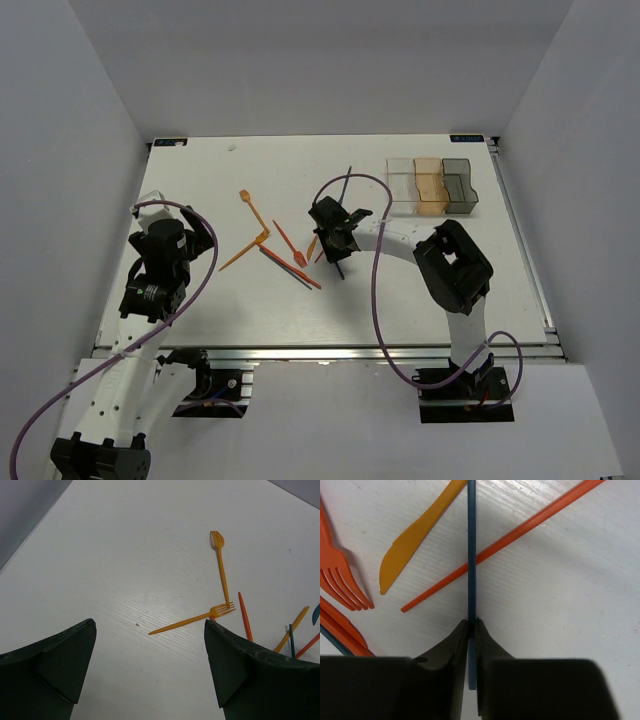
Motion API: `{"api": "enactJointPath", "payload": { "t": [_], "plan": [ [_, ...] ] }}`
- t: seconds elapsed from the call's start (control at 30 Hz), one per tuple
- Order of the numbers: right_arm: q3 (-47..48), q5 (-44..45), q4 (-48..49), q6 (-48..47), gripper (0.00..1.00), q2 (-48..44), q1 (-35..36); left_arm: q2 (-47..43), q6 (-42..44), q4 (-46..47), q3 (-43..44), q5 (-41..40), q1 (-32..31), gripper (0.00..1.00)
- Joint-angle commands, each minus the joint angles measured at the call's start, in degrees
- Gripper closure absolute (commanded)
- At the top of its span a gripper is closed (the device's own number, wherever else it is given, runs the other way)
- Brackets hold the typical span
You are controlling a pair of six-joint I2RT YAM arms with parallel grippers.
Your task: Sort the eating utensils into containers
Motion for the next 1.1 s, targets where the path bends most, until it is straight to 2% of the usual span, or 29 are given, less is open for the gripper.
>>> {"api": "enactJointPath", "payload": {
  "t": [0.0,0.07,0.1,0.3,0.4,0.5,0.6,0.8,1.07],
  "plan": [
    [0.41,1.13,-0.44,0.47,0.90,0.60,0.15,-0.62,0.52,0.48,0.19,0.60,-0.04,0.02],
    [0.41,1.48,-2.02,2.22,0.99,-1.59,0.15,-0.62,0.52,0.48,0.10,0.60,-0.04,0.02],
    [0.58,2.62,-2.64,3.02,1.00,-2.56,0.15,-0.62,0.52,0.48,0.18,0.60,-0.13,0.02],
    [4.87,7.46,-6.07,3.38,1.00,-13.71,-0.82,-0.71,0.52,0.48,0.19,0.51,-0.04,0.02],
    [7.17,8.16,-7.04,1.19,1.00,-15.05,-5.03,-0.62,0.52,0.48,0.19,0.42,-0.04,0.02],
    [10.68,10.01,-7.39,-1.80,1.00,-13.74,-10.47,-0.53,0.52,0.48,0.19,0.60,-0.04,0.02],
    [12.88,10.88,-3.19,-5.92,1.00,-11.10,-16.19,-0.53,0.52,0.66,0.10,0.77,-0.04,0.02],
    [19.72,10.27,3.76,-12.25,1.00,-0.93,-25.24,0.61,0.61,0.66,0.01,0.86,-0.04,0.02],
    [33.88,8.78,0.96,-15.17,1.00,9.03,-28.77,1.93,0.69,0.66,0.10,1.47,-0.04,0.02]
  ]
}}
